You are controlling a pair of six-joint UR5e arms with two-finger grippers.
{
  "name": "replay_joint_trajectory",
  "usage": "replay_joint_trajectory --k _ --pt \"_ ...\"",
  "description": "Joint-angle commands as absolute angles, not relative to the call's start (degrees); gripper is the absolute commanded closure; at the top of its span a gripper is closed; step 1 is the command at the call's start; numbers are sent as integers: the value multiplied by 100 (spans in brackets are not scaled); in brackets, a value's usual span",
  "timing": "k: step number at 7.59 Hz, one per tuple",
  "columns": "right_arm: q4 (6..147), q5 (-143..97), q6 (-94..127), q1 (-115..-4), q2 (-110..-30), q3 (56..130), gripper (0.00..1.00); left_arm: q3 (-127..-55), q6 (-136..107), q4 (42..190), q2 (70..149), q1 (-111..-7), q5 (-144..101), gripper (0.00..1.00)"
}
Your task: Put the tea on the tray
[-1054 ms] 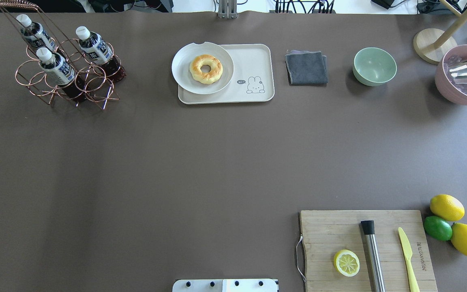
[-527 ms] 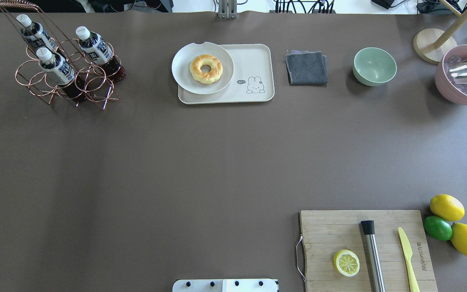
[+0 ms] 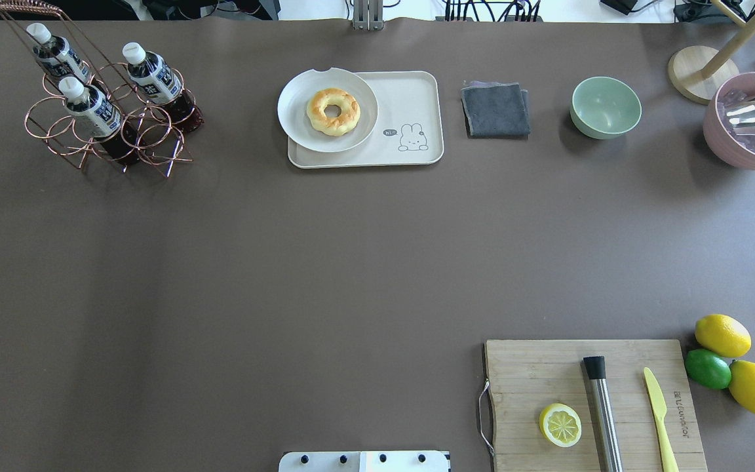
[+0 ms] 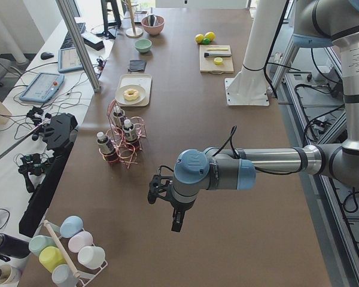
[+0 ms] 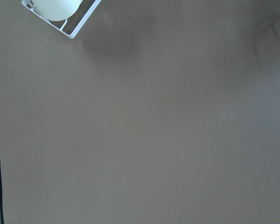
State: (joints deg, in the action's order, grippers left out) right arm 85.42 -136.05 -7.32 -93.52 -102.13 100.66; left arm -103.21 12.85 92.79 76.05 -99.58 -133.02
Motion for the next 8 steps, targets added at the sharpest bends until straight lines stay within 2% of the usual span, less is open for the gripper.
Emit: replay_joint_trajectory --k 1,8 --pt "8517 -13693 -721 -9352 -10213 10055 0 -10362 1013 9299 7603 -9967 -13315 2" --pt "8386 -13632 -782 -9264 -10204 10002 0 -10800 415 9475 7603 -9976 -13377 2"
